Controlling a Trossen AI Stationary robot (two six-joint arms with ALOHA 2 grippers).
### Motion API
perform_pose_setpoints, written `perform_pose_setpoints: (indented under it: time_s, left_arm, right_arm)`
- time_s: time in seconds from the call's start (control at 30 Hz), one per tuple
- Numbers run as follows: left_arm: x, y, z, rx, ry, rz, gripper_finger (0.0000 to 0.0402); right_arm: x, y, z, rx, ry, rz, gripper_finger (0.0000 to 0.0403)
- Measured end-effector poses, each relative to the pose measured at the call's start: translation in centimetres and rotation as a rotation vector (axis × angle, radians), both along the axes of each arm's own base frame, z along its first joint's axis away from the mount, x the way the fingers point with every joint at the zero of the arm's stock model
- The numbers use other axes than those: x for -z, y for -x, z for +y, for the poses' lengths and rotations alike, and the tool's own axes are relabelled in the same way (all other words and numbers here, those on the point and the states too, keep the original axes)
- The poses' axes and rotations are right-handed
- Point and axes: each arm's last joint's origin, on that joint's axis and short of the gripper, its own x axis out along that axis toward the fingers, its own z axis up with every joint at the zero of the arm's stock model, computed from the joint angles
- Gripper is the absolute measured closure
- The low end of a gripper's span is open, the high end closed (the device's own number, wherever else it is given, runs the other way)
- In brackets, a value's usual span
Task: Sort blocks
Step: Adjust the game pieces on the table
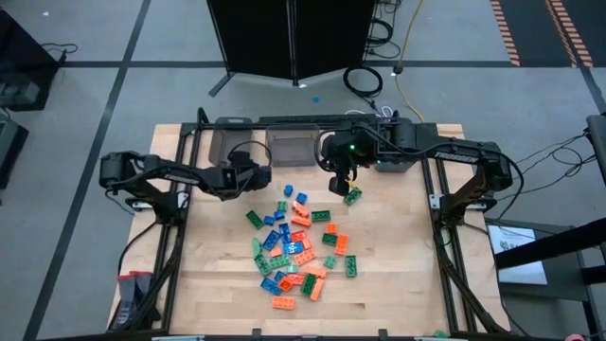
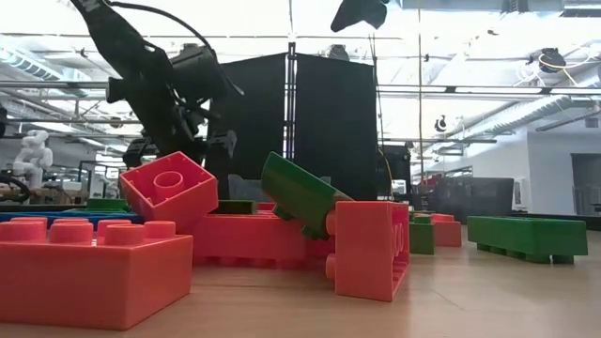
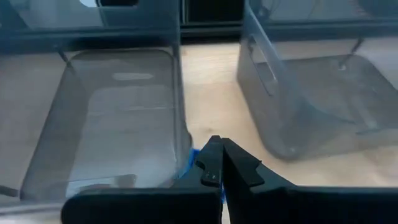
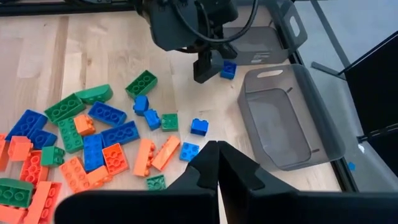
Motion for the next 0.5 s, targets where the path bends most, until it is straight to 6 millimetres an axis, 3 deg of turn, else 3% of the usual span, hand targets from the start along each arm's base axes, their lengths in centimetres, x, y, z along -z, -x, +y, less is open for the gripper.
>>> perform_pose_setpoints:
  time_s: [0.5]
  left_arm:
    - [2.5,-0.4,0.6,-0.025,0.044,0.055,0.0402]
  right_arm:
    - [0.0,0.0,0.0,0.002,-0.002,0.004,0.0403]
